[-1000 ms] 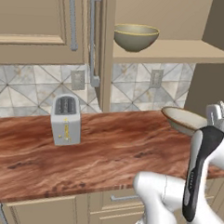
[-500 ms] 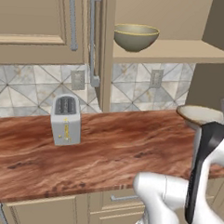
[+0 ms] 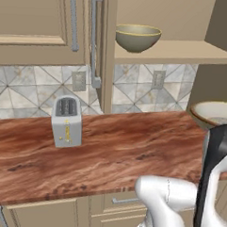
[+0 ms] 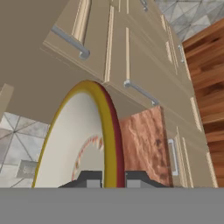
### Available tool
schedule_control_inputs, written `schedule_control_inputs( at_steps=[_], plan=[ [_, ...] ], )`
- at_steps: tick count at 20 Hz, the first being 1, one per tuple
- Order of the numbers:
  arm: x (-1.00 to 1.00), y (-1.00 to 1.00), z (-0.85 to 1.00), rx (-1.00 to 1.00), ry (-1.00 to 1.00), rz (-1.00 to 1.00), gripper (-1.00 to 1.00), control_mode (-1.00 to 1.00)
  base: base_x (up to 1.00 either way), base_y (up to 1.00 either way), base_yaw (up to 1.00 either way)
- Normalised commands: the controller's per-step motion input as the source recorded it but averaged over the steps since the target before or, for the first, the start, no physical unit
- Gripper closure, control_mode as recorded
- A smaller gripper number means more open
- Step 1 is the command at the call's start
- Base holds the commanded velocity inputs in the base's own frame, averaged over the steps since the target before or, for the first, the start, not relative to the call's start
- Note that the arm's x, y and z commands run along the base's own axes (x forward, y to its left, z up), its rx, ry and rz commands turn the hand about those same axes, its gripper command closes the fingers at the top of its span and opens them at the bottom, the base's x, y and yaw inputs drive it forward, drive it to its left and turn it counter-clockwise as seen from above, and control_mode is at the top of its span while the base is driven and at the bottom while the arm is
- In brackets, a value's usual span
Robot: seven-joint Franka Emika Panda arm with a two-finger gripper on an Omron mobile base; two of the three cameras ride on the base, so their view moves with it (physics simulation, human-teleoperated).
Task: Open the cabinet. Pick the bowls from the counter and place them in the cabinet. Then close the cabinet.
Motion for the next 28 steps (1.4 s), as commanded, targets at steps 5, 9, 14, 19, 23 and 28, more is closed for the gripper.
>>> schedule_control_inputs(
  at_steps=[5, 9, 14, 19, 23, 28],
  plan=[
    [-0.41, 0.0, 0.43, 0.0, -0.06, 0.09, 1.0, -1.0, 0.0, 0.0, 0.0],
    [-0.14, 0.0, 0.55, 0.0, -0.06, 0.1, 1.0, -1.0, 0.0, 0.0, 0.0],
    [0.0, 0.0, 0.7, -0.05, -0.1, 0.07, 1.0, -1.0, 0.0, 0.0, 0.0],
    [0.0, 0.0, 0.59, -0.04, -0.17, 0.02, 1.0, -1.0, 0.0, 0.0, 0.0],
    [0.0, 0.01, 0.36, -0.05, -0.22, 0.0, 1.0, -1.0, 0.0, 0.0, 0.0],
    [0.0, 0.01, 0.07, -0.02, -0.24, 0.0, 1.0, -1.0, 0.0, 0.0, 0.0]
  ],
)
